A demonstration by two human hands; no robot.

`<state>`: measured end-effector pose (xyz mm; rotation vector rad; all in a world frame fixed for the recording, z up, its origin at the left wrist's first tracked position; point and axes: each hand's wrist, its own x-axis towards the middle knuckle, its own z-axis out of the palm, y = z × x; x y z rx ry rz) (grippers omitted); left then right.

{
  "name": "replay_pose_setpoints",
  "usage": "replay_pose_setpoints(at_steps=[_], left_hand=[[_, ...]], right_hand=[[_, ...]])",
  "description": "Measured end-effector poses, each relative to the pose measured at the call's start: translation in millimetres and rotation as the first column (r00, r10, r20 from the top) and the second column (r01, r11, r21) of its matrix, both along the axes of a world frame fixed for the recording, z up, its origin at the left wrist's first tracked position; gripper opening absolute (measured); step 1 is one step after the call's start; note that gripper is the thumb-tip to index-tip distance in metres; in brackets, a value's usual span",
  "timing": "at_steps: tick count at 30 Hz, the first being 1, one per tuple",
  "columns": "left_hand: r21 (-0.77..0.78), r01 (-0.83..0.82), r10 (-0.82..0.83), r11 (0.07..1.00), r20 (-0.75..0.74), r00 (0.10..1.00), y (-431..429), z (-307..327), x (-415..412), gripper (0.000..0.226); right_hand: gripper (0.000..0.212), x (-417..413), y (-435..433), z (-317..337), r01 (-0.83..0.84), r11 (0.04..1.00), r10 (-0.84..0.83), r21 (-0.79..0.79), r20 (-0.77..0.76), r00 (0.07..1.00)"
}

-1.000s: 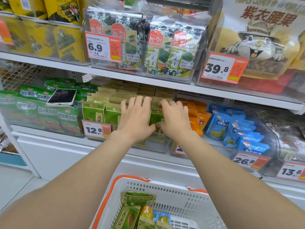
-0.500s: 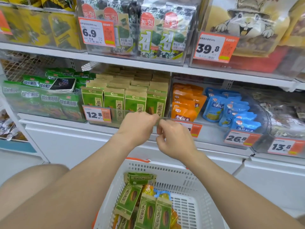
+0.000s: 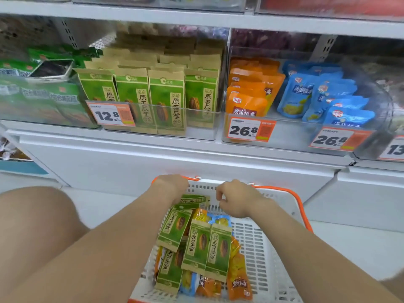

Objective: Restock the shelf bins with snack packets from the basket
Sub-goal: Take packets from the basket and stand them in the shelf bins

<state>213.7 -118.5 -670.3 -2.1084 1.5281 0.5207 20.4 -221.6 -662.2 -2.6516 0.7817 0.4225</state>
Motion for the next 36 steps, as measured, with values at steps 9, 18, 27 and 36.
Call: replay_pose_setpoints(at_steps=[9,18,27,36], left_hand=[[0.212,0.134,-0.141,0.968,0.021,0.99,-7,-61,3,0.056],[0.091,-0.005,0.021,0.996,-0.172,0.985,0,-73,-11,0.041],[-0.156,-0.303,0.189,0.94,-0.499,0.846,-7,-37,-18,0.018],[0.279,-0.761,0.5,0.586,-0.863,0.069,11,31,-28,0.031]], right_hand=[[0.027,6,-12,-27,0.066,0.988,-0.066,0.141,-0.007,0.998],[0.025,2,-14,-37,0.099,0.975,-0.097,0.201,-0.02,0.995],[0.034,-1,-6,-23,0.108,0.98,-0.107,0.165,-0.016,0.994],[0.093,-8,33,21,0.073,0.904,-0.123,0.422,0.092,0.988]])
